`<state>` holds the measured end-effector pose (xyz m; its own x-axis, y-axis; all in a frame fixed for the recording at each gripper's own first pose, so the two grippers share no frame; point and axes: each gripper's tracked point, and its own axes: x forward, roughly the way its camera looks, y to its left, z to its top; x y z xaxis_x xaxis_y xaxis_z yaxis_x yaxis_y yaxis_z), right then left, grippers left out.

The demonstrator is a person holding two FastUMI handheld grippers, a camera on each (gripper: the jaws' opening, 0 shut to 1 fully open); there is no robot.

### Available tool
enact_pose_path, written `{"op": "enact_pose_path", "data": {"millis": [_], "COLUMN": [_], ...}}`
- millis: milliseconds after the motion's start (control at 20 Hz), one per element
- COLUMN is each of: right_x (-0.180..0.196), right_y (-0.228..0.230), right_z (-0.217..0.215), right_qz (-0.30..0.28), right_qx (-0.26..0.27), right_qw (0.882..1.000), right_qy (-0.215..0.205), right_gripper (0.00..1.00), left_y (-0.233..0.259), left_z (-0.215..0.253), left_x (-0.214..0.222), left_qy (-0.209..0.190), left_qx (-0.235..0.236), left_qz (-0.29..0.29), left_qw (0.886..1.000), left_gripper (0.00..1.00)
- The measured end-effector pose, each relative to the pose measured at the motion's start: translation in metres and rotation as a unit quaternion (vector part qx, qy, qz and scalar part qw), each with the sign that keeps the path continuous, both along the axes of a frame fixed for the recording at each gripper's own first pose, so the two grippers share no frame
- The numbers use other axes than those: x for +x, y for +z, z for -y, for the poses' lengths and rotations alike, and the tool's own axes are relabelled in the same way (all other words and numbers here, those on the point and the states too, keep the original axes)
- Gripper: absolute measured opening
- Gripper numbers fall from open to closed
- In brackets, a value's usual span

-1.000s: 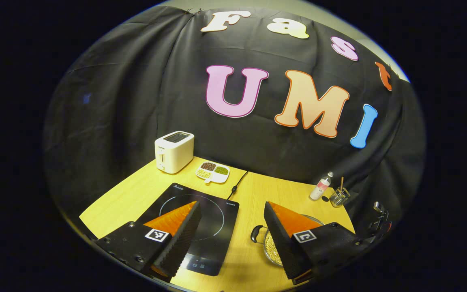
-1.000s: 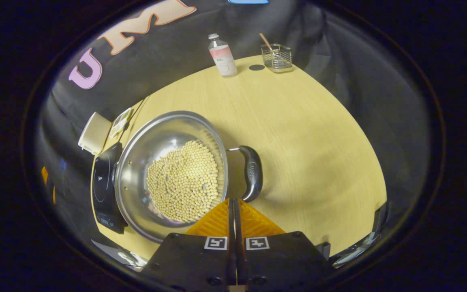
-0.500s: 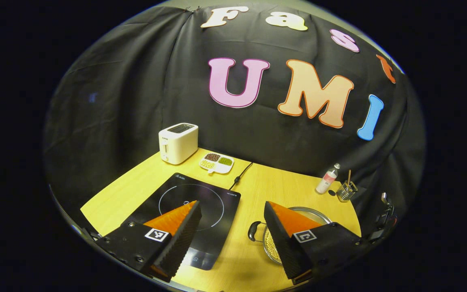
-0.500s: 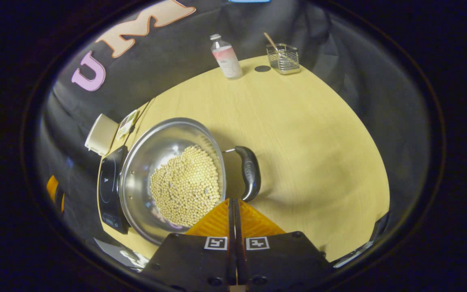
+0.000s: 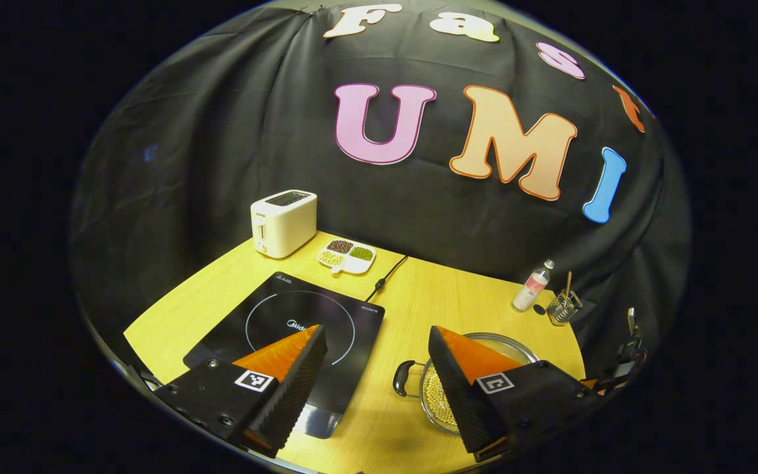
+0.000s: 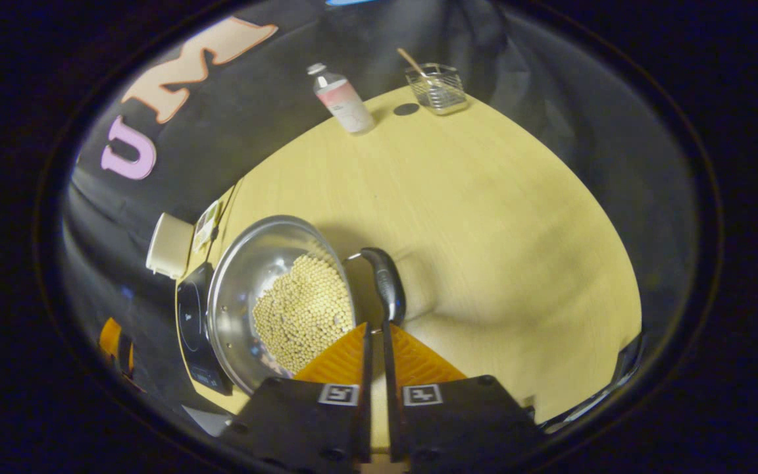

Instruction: First push the handle of the pot to place it horizontally, then grasp the pot with both hands and set it on the induction cooktop.

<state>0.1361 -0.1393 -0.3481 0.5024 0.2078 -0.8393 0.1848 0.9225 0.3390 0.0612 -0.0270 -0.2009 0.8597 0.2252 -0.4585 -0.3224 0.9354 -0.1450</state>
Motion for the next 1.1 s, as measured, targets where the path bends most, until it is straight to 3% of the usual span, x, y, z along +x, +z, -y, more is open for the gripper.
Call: {"op": "enact_pose_path", "data": {"millis": [50,100,150,200,300,400,450,500,750,800,1100], "right_x": [0.002,0.007,0.010,0.014,0.025,0.033,0.035,0.038,0.050,0.051,0.050], "right_y": [0.006,0.009,0.012,0.016,0.014,0.013,0.011,0.007,-0.011,-0.015,-0.032], "right_z": [0.007,0.012,0.015,0.018,0.019,0.019,0.016,0.014,0.000,-0.003,-0.015], "right_qz": [0.003,0.005,0.002,0.005,0.002,0.003,0.004,0.003,-0.012,-0.018,-0.042], "right_qx": [0.005,0.013,0.023,0.036,0.062,0.081,0.087,0.092,0.111,0.113,0.117], "right_qw": [1.000,1.000,0.999,0.999,0.996,0.995,0.994,0.994,0.993,0.993,0.992], "right_qy": [-0.012,-0.022,-0.031,-0.040,-0.057,-0.063,-0.062,-0.060,-0.038,-0.034,-0.011], "right_gripper": [0.19,0.41,0.36,0.65,0.71,0.83,0.82,0.92,0.93,0.82,0.82], "left_y": [-0.003,-0.006,-0.009,-0.015,-0.029,-0.047,-0.054,-0.062,-0.105,-0.115,-0.150], "left_z": [0.001,0.002,0.005,0.008,0.017,0.028,0.031,0.035,0.051,0.054,0.064], "left_x": [0.001,0.003,0.006,0.009,0.014,0.020,0.022,0.024,0.027,0.028,0.036], "left_qy": [-0.001,-0.004,-0.008,-0.013,-0.024,-0.035,-0.040,-0.045,-0.091,-0.099,-0.105], "left_qx": [-0.004,-0.008,-0.014,-0.021,-0.044,-0.070,-0.076,-0.078,-0.090,-0.097,-0.141], "left_qz": [-0.004,-0.007,-0.012,-0.017,-0.030,-0.047,-0.056,-0.066,-0.121,-0.132,-0.171], "left_qw": [1.000,1.000,1.000,1.000,0.998,0.996,0.995,0.994,0.984,0.982,0.969], "left_gripper": [0.96,0.96,0.96,0.96,0.96,0.96,0.96,0.97,0.97,0.97,0.96]}}
